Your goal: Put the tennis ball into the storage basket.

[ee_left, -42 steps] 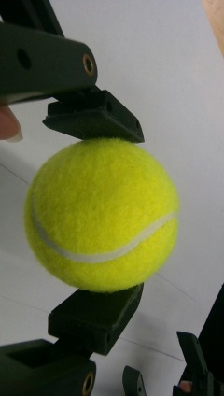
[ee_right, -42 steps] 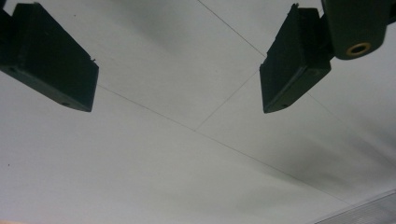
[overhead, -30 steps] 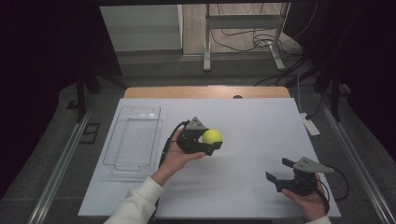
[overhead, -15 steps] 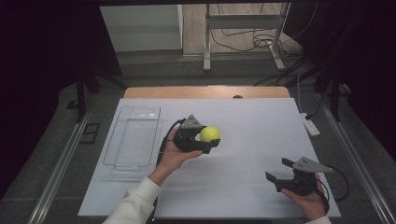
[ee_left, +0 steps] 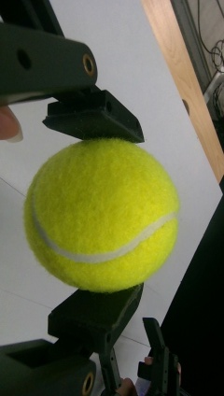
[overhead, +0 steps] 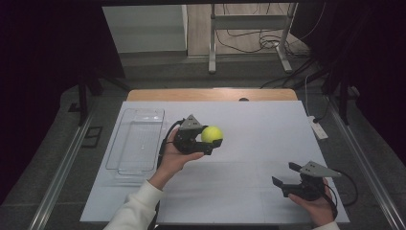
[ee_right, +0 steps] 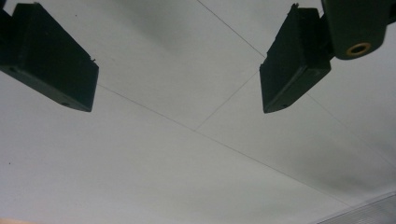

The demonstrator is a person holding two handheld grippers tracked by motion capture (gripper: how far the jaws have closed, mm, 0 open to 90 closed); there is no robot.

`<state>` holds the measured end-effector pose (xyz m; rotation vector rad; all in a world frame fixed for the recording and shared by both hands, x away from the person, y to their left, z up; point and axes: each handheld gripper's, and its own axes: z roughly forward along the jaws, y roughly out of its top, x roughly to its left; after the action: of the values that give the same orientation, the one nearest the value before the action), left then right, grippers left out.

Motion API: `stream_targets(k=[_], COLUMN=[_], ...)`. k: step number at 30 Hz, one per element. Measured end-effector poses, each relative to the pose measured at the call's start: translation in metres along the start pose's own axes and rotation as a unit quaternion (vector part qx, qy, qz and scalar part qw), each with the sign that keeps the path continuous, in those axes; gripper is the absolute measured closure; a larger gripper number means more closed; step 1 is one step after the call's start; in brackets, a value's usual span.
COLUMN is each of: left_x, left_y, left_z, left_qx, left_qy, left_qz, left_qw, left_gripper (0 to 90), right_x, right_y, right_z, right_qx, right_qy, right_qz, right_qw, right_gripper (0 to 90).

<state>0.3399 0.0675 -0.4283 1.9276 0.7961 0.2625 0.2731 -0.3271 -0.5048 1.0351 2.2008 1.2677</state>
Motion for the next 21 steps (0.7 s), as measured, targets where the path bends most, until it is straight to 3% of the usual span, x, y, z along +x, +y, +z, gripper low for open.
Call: stream_targets(k=[21], left_x=[0.007], left_y=[0.005], left_z=[-0.017], left_qx=[-0.022], left_qy=[0.013], left_qz=[-0.004], left_qw=[0.9997], left_gripper=[26.9], right_x=[0.0], right_y=[0.0], right_z=[0.0], right_qx=[0.002], right_qy=[-0.002], right_qz=[-0.001], right_qw=[1.0], right_gripper=[12.3])
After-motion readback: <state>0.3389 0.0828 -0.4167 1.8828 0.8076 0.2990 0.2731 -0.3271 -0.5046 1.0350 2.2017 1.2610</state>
